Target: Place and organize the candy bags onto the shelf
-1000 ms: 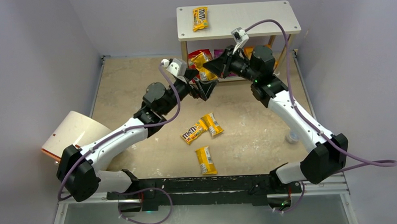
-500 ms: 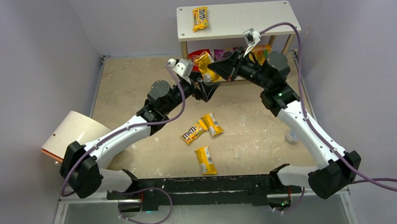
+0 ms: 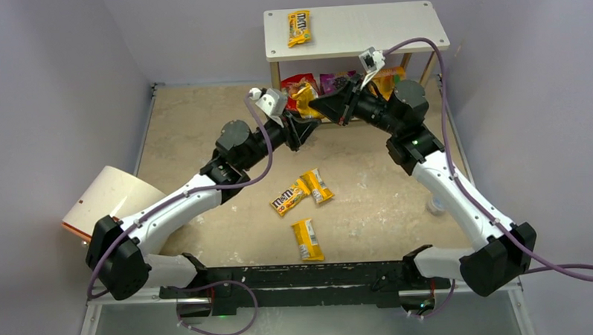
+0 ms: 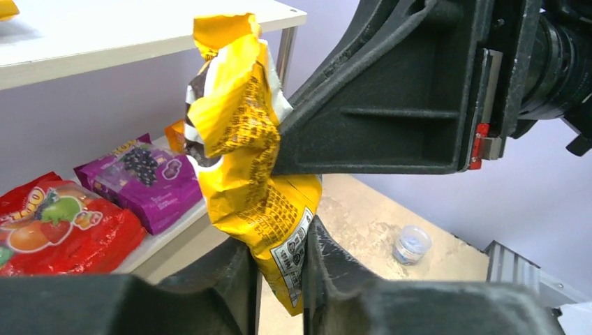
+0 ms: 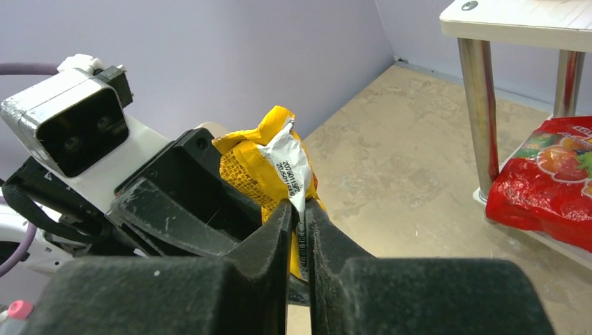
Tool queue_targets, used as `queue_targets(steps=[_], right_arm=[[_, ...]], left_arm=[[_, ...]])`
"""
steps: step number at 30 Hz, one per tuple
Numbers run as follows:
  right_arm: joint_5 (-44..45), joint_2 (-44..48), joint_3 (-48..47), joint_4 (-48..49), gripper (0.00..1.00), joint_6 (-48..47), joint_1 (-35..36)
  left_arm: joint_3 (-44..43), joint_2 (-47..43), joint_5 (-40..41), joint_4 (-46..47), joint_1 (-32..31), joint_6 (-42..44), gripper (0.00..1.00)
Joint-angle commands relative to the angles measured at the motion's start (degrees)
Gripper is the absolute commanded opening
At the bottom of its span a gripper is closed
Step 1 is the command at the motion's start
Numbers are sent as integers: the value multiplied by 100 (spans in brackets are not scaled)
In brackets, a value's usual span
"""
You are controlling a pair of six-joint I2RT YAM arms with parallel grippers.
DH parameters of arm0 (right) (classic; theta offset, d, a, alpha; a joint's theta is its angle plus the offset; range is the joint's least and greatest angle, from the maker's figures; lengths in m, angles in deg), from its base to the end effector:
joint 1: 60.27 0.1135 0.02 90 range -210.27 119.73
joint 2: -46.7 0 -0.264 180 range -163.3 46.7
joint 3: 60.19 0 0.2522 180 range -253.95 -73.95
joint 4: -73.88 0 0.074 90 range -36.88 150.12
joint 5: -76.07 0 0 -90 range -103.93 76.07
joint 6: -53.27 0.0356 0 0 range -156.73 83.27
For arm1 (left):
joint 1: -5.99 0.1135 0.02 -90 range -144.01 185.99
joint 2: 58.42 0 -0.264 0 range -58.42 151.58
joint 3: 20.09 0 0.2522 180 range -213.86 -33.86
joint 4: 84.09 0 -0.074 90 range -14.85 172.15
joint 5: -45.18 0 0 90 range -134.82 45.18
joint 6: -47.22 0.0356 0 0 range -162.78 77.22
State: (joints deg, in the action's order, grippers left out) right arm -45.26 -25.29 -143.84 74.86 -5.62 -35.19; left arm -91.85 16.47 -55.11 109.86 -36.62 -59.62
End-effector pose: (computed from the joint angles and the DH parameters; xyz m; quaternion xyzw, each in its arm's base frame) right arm 0.2523 0.1385 0.4384 -0.1788 0.6120 0.5028 0.5836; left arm 0.2239 -0.2146 0.3751 0.2089 0.6033 -0.4302 0.6382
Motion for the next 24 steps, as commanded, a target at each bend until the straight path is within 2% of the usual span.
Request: queue_targets(steps=[1,2,3,4,7,8,13,16,20,24], right_arm=[[-312,256,85,279,15,-29,6],[-304,311,136,196,19,-35,3],[-346,369,180,56,28,-36,5],[-325,444,219,-55,40,38,-1],[190,812,369,-497,85,72,-12],[378,1033,458,-604,97,206,-16],[1442,1960,868,-1443,99,945,-12],[1522,2315,1019,-1525,99,1405,-12],[1449,2228,957,-1445,95,1913,-12],[1101,1656,490,-1857,91,1816,-12]], left_arm=[[-404,-10,186,27,-7,521,9],[-401,-16,275,56,-2,725,0],[-378,-25,315,99,-2,1051,0],[-321,-46,212,180,-2,1493,0],[106,-24,-377,723,-10,3522,0],[289,24,-328,1066,-18,4100,0],[485,339,425,1781,-27,6598,0],[701,694,832,2913,-73,8015,0],[1006,1126,1010,4812,-169,9187,0],[1195,1168,867,5247,-290,9741,0]])
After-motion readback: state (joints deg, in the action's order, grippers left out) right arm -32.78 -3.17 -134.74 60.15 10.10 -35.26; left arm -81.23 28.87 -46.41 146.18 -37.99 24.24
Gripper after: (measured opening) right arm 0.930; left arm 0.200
